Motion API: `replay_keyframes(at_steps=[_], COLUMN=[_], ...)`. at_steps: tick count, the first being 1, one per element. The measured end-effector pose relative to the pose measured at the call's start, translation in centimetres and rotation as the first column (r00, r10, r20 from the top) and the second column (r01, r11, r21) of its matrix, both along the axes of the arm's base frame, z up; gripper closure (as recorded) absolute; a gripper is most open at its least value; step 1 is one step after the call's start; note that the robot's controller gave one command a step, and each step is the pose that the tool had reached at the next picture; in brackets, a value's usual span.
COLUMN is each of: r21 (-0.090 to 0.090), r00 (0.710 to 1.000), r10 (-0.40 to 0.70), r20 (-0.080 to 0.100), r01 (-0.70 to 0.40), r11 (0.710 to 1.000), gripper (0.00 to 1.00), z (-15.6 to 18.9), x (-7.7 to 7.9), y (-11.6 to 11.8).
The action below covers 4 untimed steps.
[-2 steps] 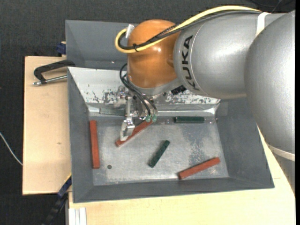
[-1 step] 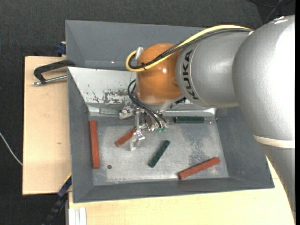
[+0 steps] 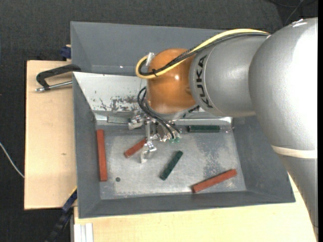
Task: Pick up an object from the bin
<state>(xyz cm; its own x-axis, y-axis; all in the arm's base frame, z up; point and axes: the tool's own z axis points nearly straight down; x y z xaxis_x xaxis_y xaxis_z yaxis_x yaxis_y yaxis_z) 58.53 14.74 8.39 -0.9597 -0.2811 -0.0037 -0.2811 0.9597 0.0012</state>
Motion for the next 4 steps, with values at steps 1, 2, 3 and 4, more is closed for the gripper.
replay_keyframes(at_steps=[1, 2, 3, 4], r21=[0.004, -0.001, -0.001, -0.001], r00=[1.0, 1.0, 1.0, 1.0], r10=[0.013, 0.003, 0.003, 0.003], r20=[-0.001, -0.006, -0.006, -0.005], r01=[-0.013, -0.003, -0.003, -0.003], r11=[1.0, 1.0, 1.0, 1.0], gripper=[0.0, 1.0, 1.0, 1.0], z=[-0.95, -0.6, -0.6, -0.29], x=[0.28, 0.61, 0.62, 0.53], y=[-2.35, -2.23, -2.22, -2.23])
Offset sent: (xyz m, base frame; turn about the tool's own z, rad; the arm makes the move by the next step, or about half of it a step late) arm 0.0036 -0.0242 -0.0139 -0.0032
